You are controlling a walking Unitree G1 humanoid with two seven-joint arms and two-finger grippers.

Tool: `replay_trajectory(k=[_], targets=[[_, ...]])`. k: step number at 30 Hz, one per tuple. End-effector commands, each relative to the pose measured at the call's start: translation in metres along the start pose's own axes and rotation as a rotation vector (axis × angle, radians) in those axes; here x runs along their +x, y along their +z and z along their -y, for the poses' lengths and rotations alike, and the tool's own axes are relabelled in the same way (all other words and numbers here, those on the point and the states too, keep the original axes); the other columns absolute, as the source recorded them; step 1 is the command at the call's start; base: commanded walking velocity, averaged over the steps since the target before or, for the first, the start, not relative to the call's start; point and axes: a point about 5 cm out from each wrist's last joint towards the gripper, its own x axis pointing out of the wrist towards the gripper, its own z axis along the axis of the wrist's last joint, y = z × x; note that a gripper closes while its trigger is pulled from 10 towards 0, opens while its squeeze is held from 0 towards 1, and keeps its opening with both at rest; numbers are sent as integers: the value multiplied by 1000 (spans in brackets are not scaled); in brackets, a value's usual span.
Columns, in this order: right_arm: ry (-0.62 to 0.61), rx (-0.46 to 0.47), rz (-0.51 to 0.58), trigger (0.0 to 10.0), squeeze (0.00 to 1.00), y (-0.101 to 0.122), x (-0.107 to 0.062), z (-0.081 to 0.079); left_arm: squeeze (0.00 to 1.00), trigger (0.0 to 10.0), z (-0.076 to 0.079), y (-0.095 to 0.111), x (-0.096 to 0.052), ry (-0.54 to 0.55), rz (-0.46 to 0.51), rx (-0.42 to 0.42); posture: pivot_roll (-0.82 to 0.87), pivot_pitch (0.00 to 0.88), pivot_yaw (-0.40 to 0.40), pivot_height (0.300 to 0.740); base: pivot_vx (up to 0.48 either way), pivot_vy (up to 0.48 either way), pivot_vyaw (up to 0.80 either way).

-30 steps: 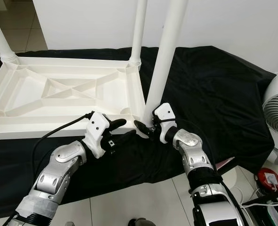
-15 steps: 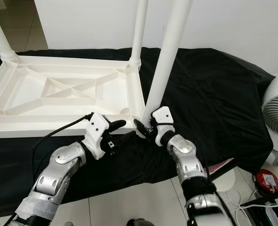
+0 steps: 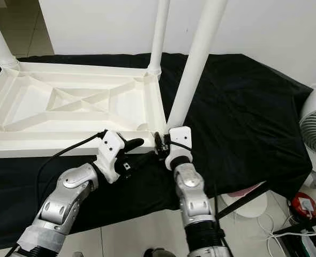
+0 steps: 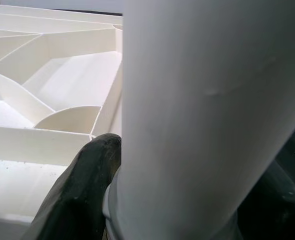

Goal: Building children table

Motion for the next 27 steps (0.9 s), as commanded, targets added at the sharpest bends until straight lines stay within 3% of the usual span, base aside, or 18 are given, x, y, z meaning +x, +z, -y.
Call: replay_trajectory(k=[1,2,3,4,5,6,7,8,12,17,27], targets=[[-24,31,-32,0,0,-5,-3,-1,0,10000,0,0,2,40,-8,-2,45,77,-76,740,0,0,0],[-21,32,-33,2549,0,-4,-4,-1,0,10000,0,0,1,41,-8,-2,45,77,-76,740,0,0,0],[-19,40,-33,2902,0,-3,-4,0,0,10000,1,0,1,40,-8,-3,45,77,-76,740,0,0,0],[-5,42,-30,4667,0,-3,-5,0,0,10000,1,0,1,40,-8,-3,45,77,-76,740,0,0,0],[10,27,-18,10000,0,-2,-6,2,0,10000,1,-1,1,40,-9,-2,52,70,-79,740,0,0,0],[10,27,-18,10000,0,-2,-6,2,0,10000,1,-1,1,40,-9,-2,52,70,-79,740,0,0,0],[23,16,-11,10000,157,-1,-7,4,0,10000,2,-1,1,40,-10,-2,55,68,-82,740,0,0,0],[32,9,-7,10000,1000,-1,-8,6,0,10000,1,-1,0,41,-10,-1,55,68,-82,740,0,0,0],[54,29,7,10000,1000,-1,-10,10,0,10000,1,-1,0,44,-10,0,60,66,-85,740,0,0,0],[177,-31,33,10000,1000,-1,-19,24,0,10000,1,-1,-3,44,-13,5,64,65,-88,740,0,0,0],[323,-117,31,10000,1000,6,-12,51,0,10000,4,-3,-4,19,-22,12,53,74,-80,740,0,0,0]])
